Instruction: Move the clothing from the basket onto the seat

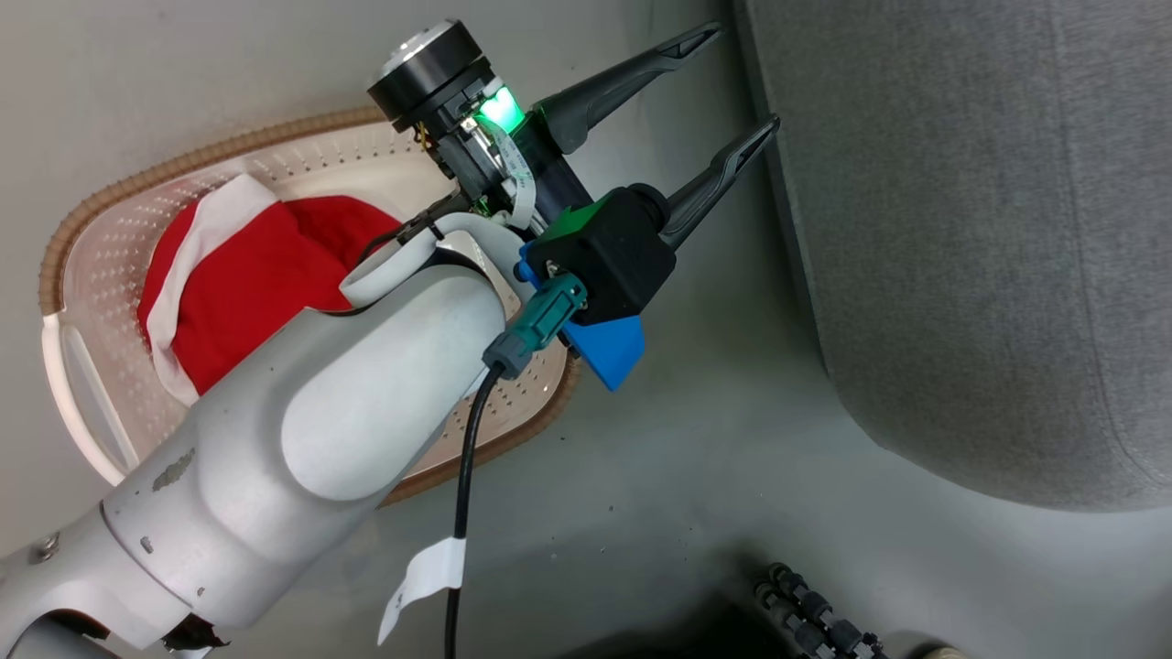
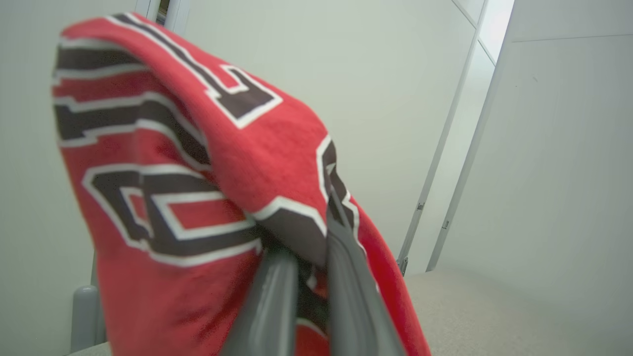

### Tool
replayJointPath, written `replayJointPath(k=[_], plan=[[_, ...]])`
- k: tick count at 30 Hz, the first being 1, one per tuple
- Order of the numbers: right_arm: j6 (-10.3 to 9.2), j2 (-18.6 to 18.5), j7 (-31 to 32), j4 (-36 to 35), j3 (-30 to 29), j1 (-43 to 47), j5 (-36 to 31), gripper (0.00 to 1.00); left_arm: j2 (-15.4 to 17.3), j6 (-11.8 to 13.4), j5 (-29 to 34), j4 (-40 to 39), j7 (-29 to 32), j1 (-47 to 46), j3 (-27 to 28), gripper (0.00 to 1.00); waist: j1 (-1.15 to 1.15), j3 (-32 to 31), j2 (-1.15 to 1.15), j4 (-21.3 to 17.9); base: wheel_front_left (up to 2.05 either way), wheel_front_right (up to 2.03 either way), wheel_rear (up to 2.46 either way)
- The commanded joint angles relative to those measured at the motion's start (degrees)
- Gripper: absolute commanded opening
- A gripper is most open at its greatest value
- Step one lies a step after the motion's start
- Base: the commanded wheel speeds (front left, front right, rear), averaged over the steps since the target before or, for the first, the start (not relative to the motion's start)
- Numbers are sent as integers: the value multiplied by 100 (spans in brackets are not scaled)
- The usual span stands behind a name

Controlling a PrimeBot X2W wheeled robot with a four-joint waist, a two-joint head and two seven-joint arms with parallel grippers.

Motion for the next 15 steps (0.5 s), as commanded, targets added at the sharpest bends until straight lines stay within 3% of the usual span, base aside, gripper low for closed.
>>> replayJointPath(k=[1,8,15], plan=[[1,-29,-1,118,-45,-9,-57,0,37,48,31,-44,19,-80,-2,100,-1,115,0,38,0,0,0],[1,209,-1,1128,-304,243,-223,0,110,78,13,-147,43,-72,-32,100,-1,223,0,53,0,0,0],[1,542,-1,1708,-262,505,-278,0,130,104,-31,-148,38,-18,-89,100,-1,201,0,57,0,0,0]])
